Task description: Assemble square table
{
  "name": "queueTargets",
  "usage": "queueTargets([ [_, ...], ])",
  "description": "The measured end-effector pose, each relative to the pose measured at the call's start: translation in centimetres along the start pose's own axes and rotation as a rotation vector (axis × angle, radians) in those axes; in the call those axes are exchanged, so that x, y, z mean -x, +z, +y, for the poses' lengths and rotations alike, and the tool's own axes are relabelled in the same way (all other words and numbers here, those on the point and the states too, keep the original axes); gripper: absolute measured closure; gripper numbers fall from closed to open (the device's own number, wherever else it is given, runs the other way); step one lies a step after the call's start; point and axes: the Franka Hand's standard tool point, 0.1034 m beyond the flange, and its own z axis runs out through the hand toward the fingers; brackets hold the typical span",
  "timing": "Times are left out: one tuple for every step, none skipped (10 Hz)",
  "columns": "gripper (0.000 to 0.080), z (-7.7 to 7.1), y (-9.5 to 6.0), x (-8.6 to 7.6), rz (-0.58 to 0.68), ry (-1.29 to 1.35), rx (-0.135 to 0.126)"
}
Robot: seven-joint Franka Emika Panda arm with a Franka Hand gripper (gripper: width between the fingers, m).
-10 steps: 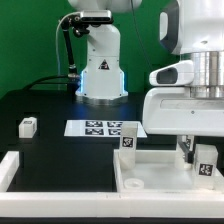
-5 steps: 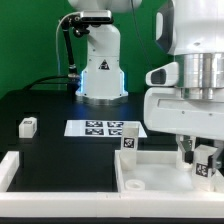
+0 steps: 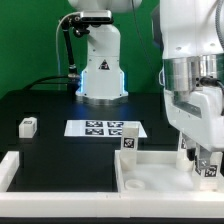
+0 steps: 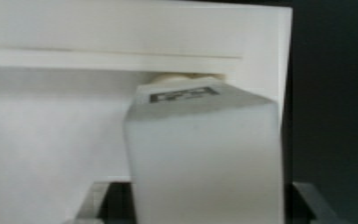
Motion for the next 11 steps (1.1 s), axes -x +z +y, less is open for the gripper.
queueTargets([
  [0.0499,0.0,0.0,0.0,-0.002,0.080,0.000],
  [0.0499,0.1,0.0,0.0,-0.003,0.162,-0.002],
  [0.0499,0.6,0.1,0.1,-0.028,0.383,-0.049],
  [0.0499,0.7,0.3,0.4,-0.054,0.577,-0.107],
  [0.0499,0.9,0.4,0.7,-0.072,0.653,-0.164],
  [0.0499,0.9,0.3,0.7,-0.065,0.613,-0.163],
  [0.0499,0.9,0.3,0.7,-0.062,0.589,-0.163],
  [0.0499,1.0,0.4,0.7,-0.059,0.569,-0.155],
  [0.0259,1.3,0.6,1.2,-0.044,0.382,-0.078],
  [0.0259,0.5,0.3,1.2,-0.026,0.155,-0.071],
  [0.0171,0.4,0.4,1.1,-0.020,0.005,-0.074],
])
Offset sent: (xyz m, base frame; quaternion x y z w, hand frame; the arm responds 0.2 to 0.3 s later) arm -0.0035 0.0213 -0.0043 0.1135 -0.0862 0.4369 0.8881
